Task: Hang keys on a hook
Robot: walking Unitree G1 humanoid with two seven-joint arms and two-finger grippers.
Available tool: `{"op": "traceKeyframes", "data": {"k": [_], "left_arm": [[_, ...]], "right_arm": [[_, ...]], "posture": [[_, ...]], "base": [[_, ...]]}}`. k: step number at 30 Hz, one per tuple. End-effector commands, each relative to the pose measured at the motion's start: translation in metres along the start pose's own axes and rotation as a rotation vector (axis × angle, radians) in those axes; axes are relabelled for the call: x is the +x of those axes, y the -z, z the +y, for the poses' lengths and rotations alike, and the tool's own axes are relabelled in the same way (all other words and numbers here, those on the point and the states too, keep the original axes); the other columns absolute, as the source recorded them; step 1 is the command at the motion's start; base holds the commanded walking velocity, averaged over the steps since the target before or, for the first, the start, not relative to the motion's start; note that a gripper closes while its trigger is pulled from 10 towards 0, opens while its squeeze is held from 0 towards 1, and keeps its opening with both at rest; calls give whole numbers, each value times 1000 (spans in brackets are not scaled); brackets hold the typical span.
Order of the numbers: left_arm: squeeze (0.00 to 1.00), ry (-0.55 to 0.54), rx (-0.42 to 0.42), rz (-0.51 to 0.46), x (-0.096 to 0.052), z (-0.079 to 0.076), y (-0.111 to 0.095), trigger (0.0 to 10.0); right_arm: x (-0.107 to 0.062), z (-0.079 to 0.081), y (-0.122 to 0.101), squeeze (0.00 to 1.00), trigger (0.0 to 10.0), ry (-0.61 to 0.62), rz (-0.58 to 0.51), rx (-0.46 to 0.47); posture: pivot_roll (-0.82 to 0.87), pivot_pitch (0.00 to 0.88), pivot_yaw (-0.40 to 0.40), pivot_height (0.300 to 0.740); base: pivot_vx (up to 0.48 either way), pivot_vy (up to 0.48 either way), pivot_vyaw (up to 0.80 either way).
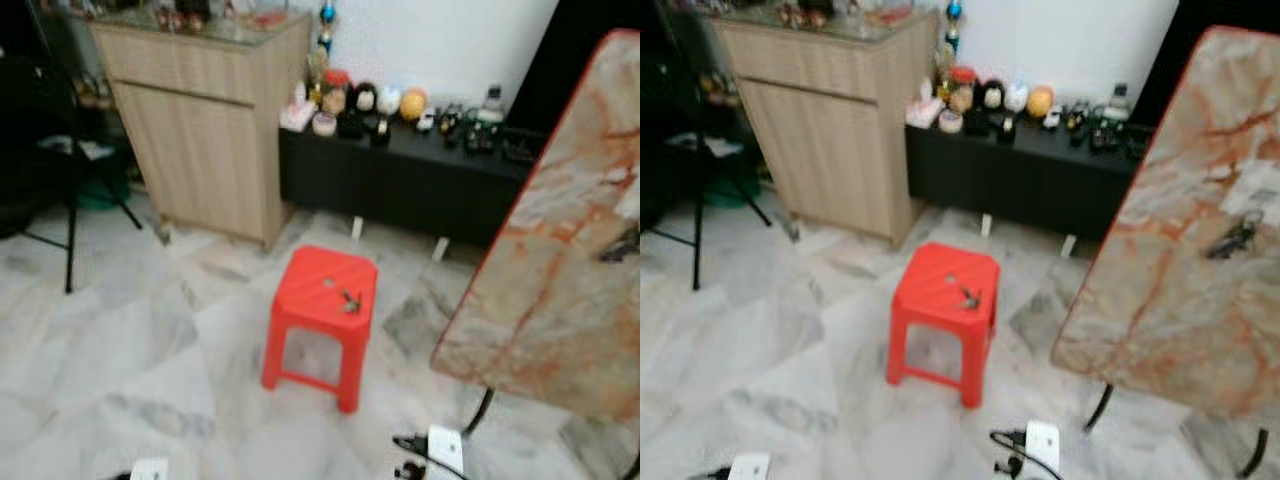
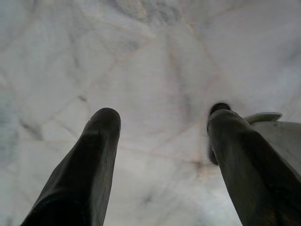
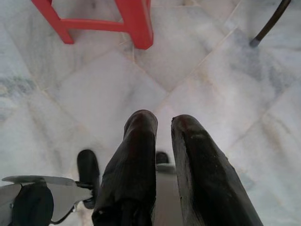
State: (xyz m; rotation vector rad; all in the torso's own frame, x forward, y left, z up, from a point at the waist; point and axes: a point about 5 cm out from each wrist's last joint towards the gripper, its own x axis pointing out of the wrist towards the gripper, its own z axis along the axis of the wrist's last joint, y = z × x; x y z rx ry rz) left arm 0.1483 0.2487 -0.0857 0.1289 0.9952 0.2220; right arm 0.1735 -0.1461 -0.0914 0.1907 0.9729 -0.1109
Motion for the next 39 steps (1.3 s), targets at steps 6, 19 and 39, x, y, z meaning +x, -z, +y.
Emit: {"op": "traceKeyframes", "data": {"k": [6, 19, 39], "left_arm": [[0, 27, -7, 19, -1, -9, 5, 10000], [0, 36, -34, 7, -1, -11, 4, 10000], [0, 76, -65, -46, 1, -16, -9, 10000]], "right_arm": [[-1, -5, 3, 0, 10000, 8, -5, 16], [-1, -5, 3, 0, 10000, 5, -12, 32], [-1, -3, 0, 0, 10000, -1, -23, 1]], "posture": [[71, 0, -62, 740], [75, 0, -66, 740], [79, 0, -61, 740]], "base": [[0, 402, 0], [0, 209, 0], [46, 0, 23]]}}
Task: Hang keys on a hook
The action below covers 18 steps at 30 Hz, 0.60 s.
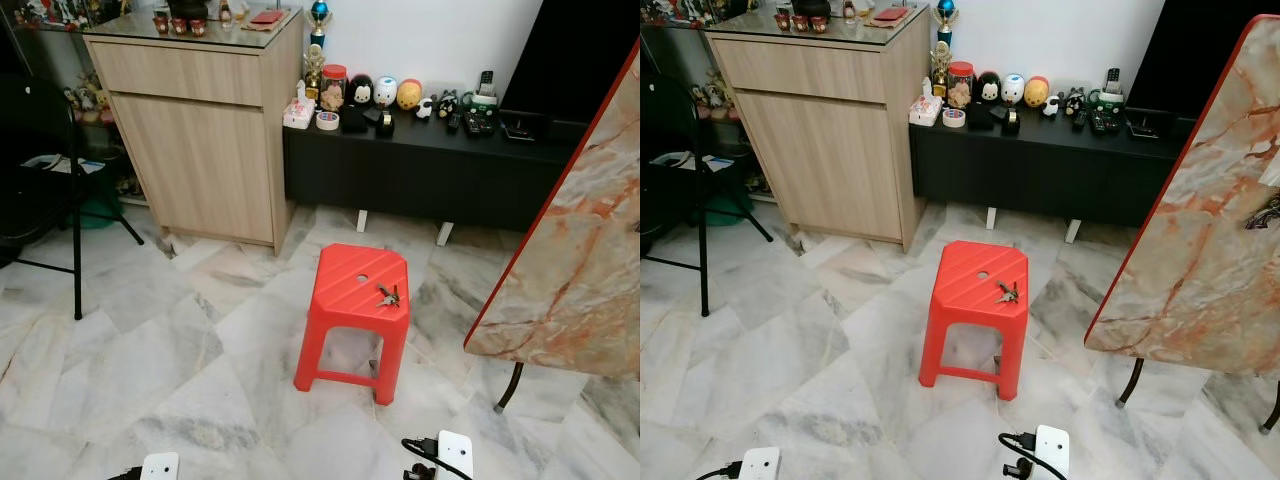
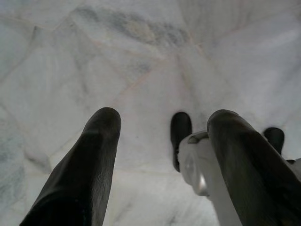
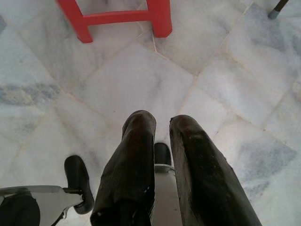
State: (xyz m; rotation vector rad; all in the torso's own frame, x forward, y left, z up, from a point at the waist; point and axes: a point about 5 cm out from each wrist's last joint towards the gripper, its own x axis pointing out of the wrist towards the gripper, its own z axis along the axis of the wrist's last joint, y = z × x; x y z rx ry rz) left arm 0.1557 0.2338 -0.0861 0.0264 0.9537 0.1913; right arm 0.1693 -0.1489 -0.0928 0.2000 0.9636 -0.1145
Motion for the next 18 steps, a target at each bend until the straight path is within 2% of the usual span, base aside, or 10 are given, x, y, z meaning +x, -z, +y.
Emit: {"op": "traceKeyframes", "data": {"k": [1, 5, 18], "left_arm": [[0, 5, 12, -12, 0, -1, -3, 10000], [0, 9, 15, -21, 1, -2, -5, 10000], [0, 23, 16, -52, 3, -10, -13, 10000]], "right_arm": [[0, 0, -3, 0, 10000, 1, -14, -10], [1, 1, -4, 0, 10000, 0, -15, -1], [1, 0, -4, 0, 10000, 10, -11, 15]], "posture": [[79, 0, -61, 740], [76, 0, -60, 740], [75, 0, -62, 740]], "base": [[319, 0, 456], [322, 0, 708], [321, 0, 0]]}}
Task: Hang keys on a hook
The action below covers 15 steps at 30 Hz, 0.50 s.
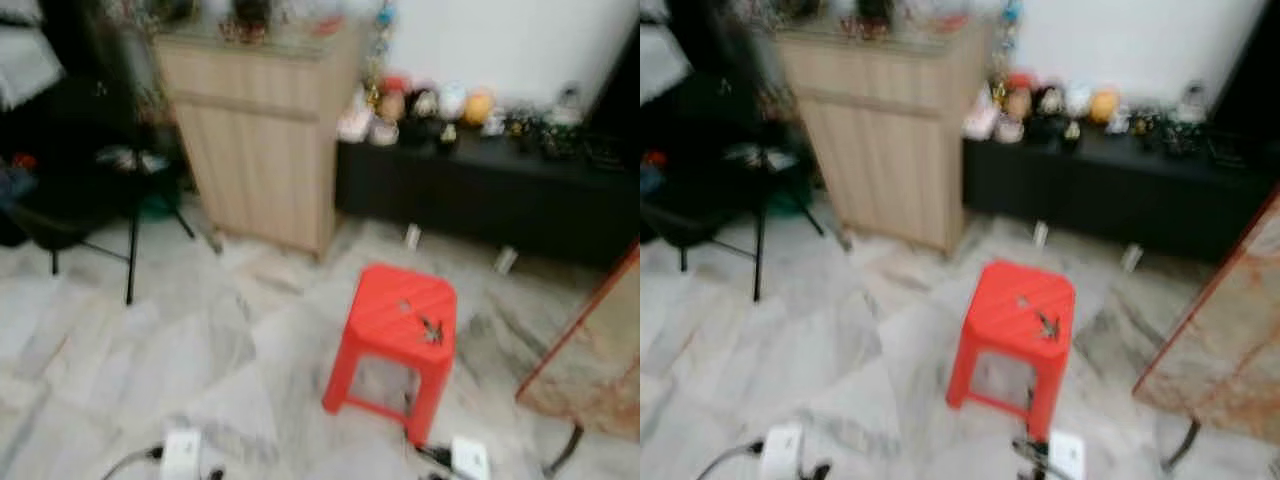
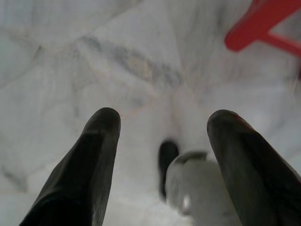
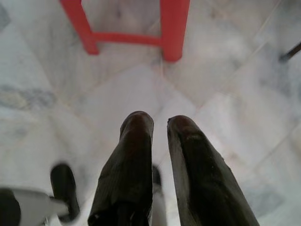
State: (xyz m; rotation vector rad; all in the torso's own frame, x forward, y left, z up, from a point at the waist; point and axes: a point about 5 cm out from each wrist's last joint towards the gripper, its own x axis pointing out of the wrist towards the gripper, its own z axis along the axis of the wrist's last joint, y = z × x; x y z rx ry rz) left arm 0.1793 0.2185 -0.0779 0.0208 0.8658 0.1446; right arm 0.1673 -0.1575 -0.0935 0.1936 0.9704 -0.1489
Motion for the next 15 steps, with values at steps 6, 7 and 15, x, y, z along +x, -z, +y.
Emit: {"op": "traceKeyframes", "data": {"k": [6, 7, 15], "left_arm": [[0, -20, 6, 33, -2, 7, 9, 10000], [0, -20, 4, 33, -2, 7, 9, 10000], [0, -16, 6, 37, -3, 5, 11, 10000]], "right_arm": [[1, 9, -4, 0, 10000, -24, -15, 4], [1, 9, -4, 0, 10000, -24, -15, 2], [1, 9, -4, 0, 10000, -27, -15, -2]], "posture": [[75, 0, -65, 740], [75, 0, -65, 740], [74, 0, -66, 740]], "base": [[321, 0, 0], [319, 0, 0], [317, 0, 0]]}}
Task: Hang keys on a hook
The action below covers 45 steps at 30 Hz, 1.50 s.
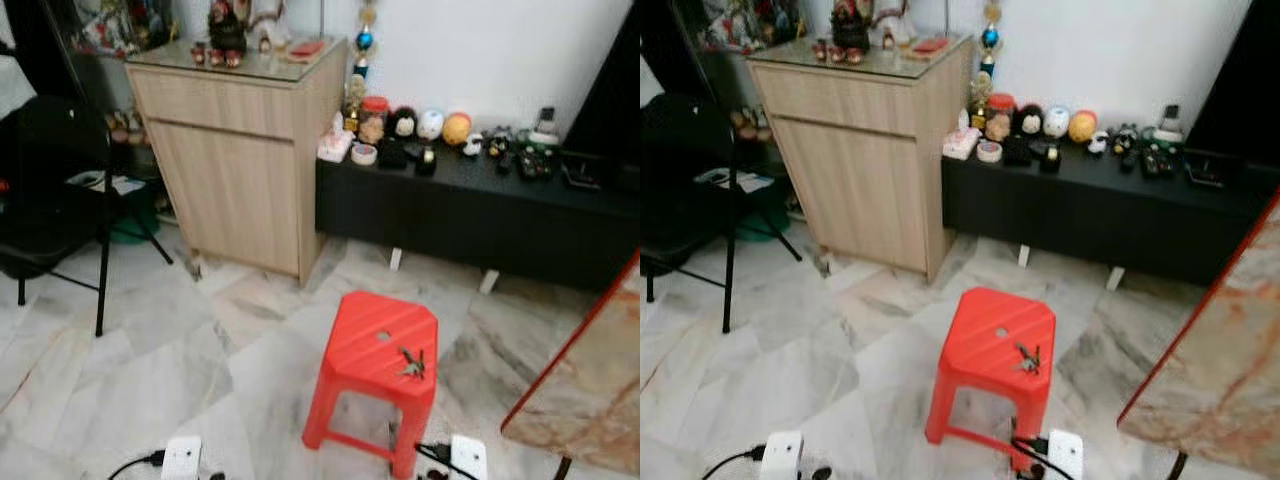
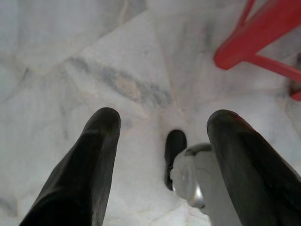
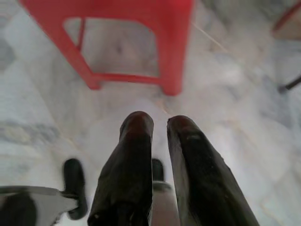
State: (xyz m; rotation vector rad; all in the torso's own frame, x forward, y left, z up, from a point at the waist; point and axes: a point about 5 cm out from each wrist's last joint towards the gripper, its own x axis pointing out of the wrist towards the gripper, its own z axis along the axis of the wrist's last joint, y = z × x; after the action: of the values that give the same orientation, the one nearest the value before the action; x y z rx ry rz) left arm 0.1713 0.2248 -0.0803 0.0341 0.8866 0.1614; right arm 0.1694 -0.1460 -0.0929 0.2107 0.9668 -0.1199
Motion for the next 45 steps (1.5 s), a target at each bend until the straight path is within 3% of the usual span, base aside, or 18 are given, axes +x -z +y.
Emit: {"op": "traceKeyframes", "data": {"k": [1, 14, 27, 29, 31, 33, 36, 45], "left_arm": [[0, 5, 0, 16, 0, -2, 3, 10000], [0, 20, 12, 2, 0, -4, 2, 10000], [0, 3, 8, 13, -2, 1, 8, 10000], [0, 0, 6, 12, -3, 1, 9, 10000], [0, -2, 6, 13, -3, 2, 9, 10000], [0, -2, 9, 17, -3, 2, 10, 10000], [0, -5, 2, 16, -3, 3, 11, 10000], [0, -6, 2, 16, -4, 2, 13, 10000]], "right_arm": [[1, -3, -5, 0, 10000, 6, -16, -3], [0, -2, -9, 0, 10000, -9, -76, 15], [-7, -2, -27, 0, 10000, -41, -331, -13], [-6, 8, -95, 0, 10000, -50, -529, -24], [-12, 15, -128, 0, 10000, -62, -648, -37], [-15, 16, -133, 0, 10000, -51, -701, -99], [-23, 19, -139, 0, 10000, -52, -789, -73], [-38, 13, -126, 0, 10000, -38, -850, -87]], "posture": [[71, 0, -66, 740], [68, 0, -69, 740], [64, 0, -76, 740], [62, 0, -76, 740], [60, 0, -76, 740], [67, 0, -81, 740], [58, 0, -81, 740], [64, 0, -93, 740]], "base": [[315, 0, 0], [118, 0, 0], [0, 0, 0], [0, 0, 0], [0, 0, 0], [0, 0, 0], [0, 0, 0], [0, 0, 0]]}}
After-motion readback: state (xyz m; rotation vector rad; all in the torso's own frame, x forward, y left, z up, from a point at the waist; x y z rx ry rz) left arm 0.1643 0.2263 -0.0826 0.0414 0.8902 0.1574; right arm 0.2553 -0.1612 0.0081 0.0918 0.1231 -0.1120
